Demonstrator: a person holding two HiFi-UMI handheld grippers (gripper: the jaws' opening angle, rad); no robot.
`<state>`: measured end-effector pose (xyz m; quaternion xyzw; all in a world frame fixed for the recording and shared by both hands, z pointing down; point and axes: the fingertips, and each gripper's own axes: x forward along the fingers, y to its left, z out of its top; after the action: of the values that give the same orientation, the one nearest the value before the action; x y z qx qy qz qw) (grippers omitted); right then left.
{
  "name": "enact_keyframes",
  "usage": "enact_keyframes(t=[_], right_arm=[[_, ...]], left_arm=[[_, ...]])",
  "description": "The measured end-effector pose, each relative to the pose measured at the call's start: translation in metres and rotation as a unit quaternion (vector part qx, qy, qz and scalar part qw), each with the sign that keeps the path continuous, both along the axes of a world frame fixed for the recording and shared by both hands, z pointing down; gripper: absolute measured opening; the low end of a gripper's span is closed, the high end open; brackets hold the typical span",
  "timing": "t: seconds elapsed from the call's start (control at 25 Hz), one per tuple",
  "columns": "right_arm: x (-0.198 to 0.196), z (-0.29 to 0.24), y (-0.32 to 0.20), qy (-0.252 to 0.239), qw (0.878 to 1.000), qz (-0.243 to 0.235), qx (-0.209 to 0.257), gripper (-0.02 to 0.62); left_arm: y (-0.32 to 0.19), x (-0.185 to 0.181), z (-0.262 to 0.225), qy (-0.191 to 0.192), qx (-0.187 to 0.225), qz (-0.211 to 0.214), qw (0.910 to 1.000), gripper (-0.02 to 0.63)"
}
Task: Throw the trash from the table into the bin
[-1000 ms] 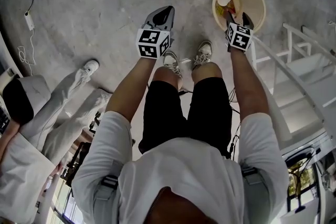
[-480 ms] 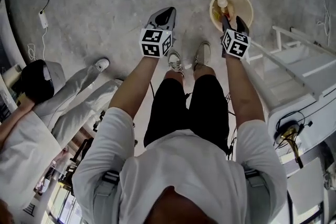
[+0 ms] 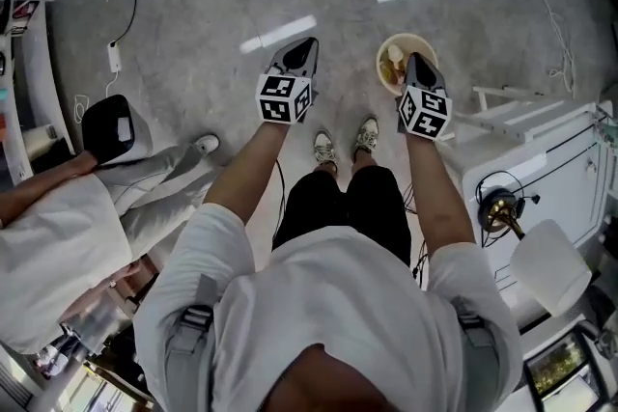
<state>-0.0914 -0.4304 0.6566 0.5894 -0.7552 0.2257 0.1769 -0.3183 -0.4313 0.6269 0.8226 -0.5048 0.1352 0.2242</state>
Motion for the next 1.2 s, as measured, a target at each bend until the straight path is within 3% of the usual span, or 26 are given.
enact_keyframes(t=[0.24,0.56,0.92,1.2], right_arm=[[-0.02,-0.111,0.009,-0.013,0.997,-0.023,0.076,0.006],[-0.053,-0.217,0.026,-0.023,0.984,-0.066,0.161,0.006],[-0.075,-0.266,0.04,-0.024,0.973,-0.091,0.209,0.006],[-0.084,-0.272,0.053,-0.022,0.973,-0.088,0.214,0.006]], left_arm=[[0.002,-0.007,-0.087,0.011,0.05,-0.005,0.9987,0.011],[0.005,-0.026,-0.177,0.036,0.11,-0.028,0.9929,0.011],[0.02,-0.039,-0.219,0.032,0.147,-0.027,0.9883,0.011],[0.033,-0.047,-0.234,0.043,0.162,-0.024,0.9856,0.011]])
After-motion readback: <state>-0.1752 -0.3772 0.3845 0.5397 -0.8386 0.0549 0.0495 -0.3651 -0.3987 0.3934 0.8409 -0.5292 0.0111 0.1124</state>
